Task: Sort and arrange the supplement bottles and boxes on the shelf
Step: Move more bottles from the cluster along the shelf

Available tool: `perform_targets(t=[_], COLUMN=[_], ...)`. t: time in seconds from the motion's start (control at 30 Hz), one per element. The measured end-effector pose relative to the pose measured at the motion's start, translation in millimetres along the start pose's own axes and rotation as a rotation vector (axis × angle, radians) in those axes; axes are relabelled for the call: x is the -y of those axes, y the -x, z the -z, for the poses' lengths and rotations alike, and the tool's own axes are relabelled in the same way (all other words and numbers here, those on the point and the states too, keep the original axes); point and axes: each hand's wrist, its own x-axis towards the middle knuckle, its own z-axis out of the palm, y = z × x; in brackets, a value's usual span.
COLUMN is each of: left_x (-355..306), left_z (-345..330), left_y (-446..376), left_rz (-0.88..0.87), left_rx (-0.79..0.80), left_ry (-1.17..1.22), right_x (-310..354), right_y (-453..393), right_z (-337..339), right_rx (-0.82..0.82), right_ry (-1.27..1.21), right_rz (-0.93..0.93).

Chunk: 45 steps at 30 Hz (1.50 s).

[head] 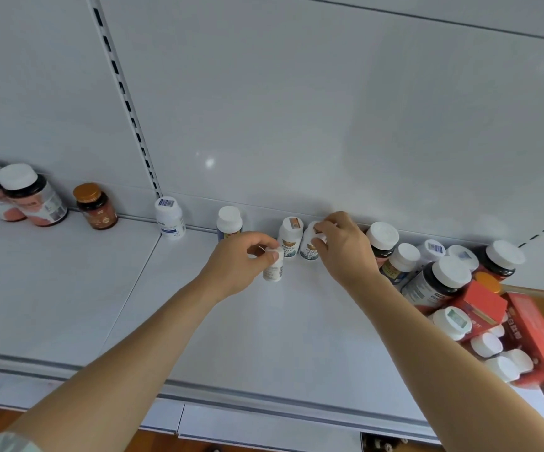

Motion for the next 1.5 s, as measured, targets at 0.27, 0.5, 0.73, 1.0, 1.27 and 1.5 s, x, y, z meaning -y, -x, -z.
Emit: perform_targets(t=[0.27,0.5,0.73,1.0,1.27,1.5], left_x=[-4.5,-18.5,-28.6,-35.3,-38.8,-36.0], left_z=[4.0,8.8,7.9,6.6,7.6,20.0], left_y=[-1.1,0.5,6.8,19.1,38.8,61.9], left_rz=[0.012,0.016,0.058,0.12,0.171,0.2], left_rx=[0.02,0.065,0.08,-0.014,-0.151,-0.165], left_ry=[0.105,0.298,0.388,0.364,0.333,0.414], right_x=[-0.3,10.7,25.0,26.3,63.2,94.0], right_y=[5.7,11.6,20.5,32.1,45.4,50.9], right_z=[3.7,33.7,48.8,44.6,50.6,43.4], right_rx=[-0.044,-0.141,-0.085,-0.036,0.211,0.307], right_ry=[0.009,-0.088,-0.191,-0.267,-0.496,-0.632], right_rz=[0.069,0.167,0.209,0.211,0.135,-0.073])
